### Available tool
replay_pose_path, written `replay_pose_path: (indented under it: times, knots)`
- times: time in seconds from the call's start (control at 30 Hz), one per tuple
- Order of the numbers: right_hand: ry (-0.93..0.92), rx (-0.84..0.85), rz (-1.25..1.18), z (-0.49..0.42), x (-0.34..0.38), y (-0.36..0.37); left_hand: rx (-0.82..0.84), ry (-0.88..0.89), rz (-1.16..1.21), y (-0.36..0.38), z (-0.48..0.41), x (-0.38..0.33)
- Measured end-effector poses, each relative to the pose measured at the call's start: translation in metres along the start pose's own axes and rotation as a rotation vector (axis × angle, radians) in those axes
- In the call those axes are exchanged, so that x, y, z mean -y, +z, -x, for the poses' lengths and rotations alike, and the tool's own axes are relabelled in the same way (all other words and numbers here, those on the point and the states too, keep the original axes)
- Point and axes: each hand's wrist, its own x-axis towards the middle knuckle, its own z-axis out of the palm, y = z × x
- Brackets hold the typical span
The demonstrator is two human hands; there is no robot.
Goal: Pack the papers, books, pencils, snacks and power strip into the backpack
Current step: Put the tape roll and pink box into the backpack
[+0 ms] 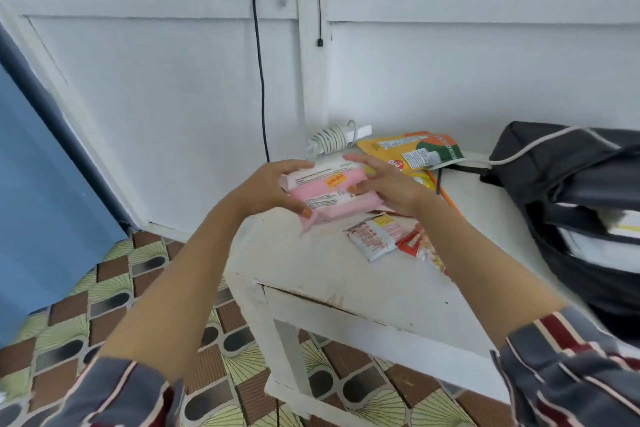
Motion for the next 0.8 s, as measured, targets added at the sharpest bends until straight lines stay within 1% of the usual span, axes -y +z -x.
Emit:
replay_pose_path:
  times: [0.07, 0.13, 0.23, 0.43, 0.53, 0.6, 0.67, 0.73, 0.8]
  knots:
    - [-0.012, -0.073, -0.01, 0.021, 0.001, -0.012, 0.038, 0.054, 0.043, 0.01, -0.006, -0.017]
    - [-0.025, -0.159, -0.041, 0.046, -0.001, -0.026, 0.114, 0.116, 0.081, 0.027, -0.014, -0.034]
    - [-0.026, -0.293, -0.053, 0.094, -0.008, -0.05, 0.218, 0.195, 0.08, 0.06, -0.028, -0.058]
    - [0.0, -0.55, -0.144, 0.198, -0.029, -0.101, 0.421, 0.326, 0.082, 0.147, -0.043, -0.114]
    - [0.013, -0.655, -0.197, 0.243, -0.038, -0.129, 0.494, 0.348, 0.073, 0.193, -0.054, -0.141]
    - [0.022, -0.745, -0.259, 0.268, -0.046, -0.151, 0.495, 0.361, 0.082, 0.223, -0.064, -0.158]
    - [0.018, -0.834, -0.339, 0.281, -0.053, -0.166, 0.412, 0.403, 0.081, 0.245, -0.072, -0.169]
    - [0.017, -0.901, -0.375, 0.297, -0.057, -0.185, 0.321, 0.483, 0.017, 0.27, -0.083, -0.18]
    - [0.058, -0.928, -0.369, 0.308, -0.058, -0.2, 0.277, 0.523, -0.099, 0.29, -0.092, -0.186]
